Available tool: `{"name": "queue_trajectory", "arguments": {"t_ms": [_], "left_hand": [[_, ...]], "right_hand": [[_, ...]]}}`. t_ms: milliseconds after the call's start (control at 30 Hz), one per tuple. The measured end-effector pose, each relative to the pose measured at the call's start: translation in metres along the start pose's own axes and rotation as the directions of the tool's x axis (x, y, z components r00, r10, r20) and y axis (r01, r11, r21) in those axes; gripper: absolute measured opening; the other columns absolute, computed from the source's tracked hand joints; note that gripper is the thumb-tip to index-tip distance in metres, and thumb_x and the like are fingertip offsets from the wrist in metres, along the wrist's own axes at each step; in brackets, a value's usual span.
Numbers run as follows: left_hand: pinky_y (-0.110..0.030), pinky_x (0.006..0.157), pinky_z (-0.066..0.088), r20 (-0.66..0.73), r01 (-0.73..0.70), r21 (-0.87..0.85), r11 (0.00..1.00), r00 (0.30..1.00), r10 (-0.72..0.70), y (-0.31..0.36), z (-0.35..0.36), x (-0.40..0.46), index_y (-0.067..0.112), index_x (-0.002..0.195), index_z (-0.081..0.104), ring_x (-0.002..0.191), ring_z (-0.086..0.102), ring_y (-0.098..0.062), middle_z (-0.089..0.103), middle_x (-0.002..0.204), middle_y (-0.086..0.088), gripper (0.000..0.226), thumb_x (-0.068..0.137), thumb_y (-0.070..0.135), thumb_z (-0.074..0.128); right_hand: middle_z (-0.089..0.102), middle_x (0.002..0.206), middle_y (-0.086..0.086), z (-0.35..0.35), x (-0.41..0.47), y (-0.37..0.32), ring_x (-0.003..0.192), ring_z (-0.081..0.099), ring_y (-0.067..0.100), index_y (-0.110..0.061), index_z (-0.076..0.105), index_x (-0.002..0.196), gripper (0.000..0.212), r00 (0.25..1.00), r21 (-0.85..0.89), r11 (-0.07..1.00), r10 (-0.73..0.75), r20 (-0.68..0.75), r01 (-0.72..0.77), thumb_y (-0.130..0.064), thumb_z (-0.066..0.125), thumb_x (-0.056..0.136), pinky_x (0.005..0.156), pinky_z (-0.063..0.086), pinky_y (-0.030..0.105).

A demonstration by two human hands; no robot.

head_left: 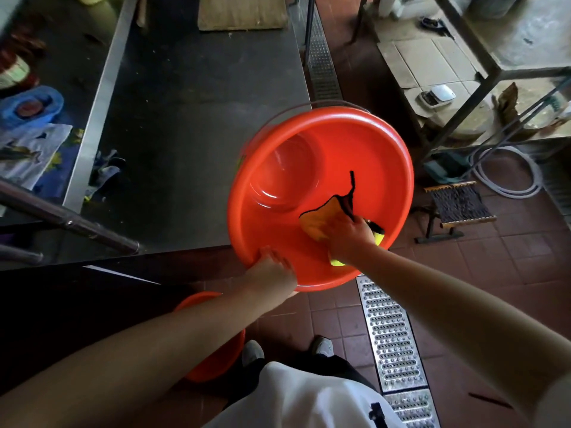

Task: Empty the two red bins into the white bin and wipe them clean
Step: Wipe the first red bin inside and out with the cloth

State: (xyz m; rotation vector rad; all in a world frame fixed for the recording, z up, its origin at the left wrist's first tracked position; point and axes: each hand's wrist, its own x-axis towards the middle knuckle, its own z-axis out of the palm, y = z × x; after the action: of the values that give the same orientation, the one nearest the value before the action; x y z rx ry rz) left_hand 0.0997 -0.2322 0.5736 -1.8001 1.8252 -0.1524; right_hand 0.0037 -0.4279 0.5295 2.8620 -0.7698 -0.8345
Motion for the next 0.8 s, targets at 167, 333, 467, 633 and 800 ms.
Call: {"name": "queue_trajectory", "arguments": {"t_ms": [167,333,467,633,800], "left_hand": [[-0.046,0.065,0.055,0.008,-0.031,-0.008,1.0,0.999,0.031,-0.001,-0.002,0.002,0.012,0.063,0.075,0.058,0.066,-0.028,0.069,0.06,-0.01,0.033,0.055,0.044,0.077],[-0.044,0.066,0.055,0.0,-0.048,-0.029,0.998,0.999,0.048,-0.006,0.005,0.003,0.007,0.07,0.075,0.059,0.064,-0.03,0.068,0.064,-0.014,0.032,0.057,0.036,0.075],[-0.045,0.067,0.054,0.006,-0.048,-0.026,0.998,0.999,0.049,-0.005,0.007,0.007,0.001,0.073,0.073,0.062,0.063,-0.033,0.066,0.064,-0.021,0.032,0.056,0.028,0.076],[-0.05,0.071,0.056,0.072,-0.041,-0.004,0.999,0.997,0.041,-0.004,0.018,0.002,0.003,0.079,0.077,0.071,0.068,-0.04,0.072,0.075,-0.021,0.037,0.061,0.035,0.076],[-0.055,0.075,0.056,0.113,-0.024,0.052,0.998,0.993,0.018,0.004,0.025,0.008,-0.011,0.099,0.07,0.081,0.068,-0.048,0.067,0.095,-0.037,0.046,0.069,0.024,0.076]], "right_hand": [[0.05,0.144,0.001,0.007,0.005,-0.049,0.135,0.045,0.028,-0.038,0.036,0.148,0.056,0.995,0.374,0.926,-0.085,0.058,0.058,-0.043,0.052,0.095,0.11,0.034,0.046],[0.038,0.153,-0.001,0.009,0.01,-0.015,0.134,0.047,0.024,-0.049,0.022,0.147,0.065,1.0,0.308,0.951,-0.004,-0.018,0.01,-0.05,0.056,0.091,0.102,0.046,0.04],[0.054,0.138,-0.002,0.008,0.031,-0.016,0.135,0.04,0.021,-0.031,0.052,0.137,0.042,0.998,0.132,0.989,0.063,-0.001,-0.062,-0.03,0.049,0.096,0.108,0.032,0.041],[0.047,0.148,0.003,0.014,0.022,-0.06,0.135,0.044,0.031,-0.043,0.028,0.151,0.059,0.993,0.339,0.935,-0.116,0.01,0.106,-0.039,0.051,0.097,0.104,0.037,0.046],[0.054,0.138,0.0,0.02,0.051,-0.01,0.13,0.048,0.024,-0.03,0.053,0.136,0.038,0.999,0.248,0.968,0.043,0.004,-0.042,-0.036,0.048,0.099,0.103,0.038,0.037]]}}
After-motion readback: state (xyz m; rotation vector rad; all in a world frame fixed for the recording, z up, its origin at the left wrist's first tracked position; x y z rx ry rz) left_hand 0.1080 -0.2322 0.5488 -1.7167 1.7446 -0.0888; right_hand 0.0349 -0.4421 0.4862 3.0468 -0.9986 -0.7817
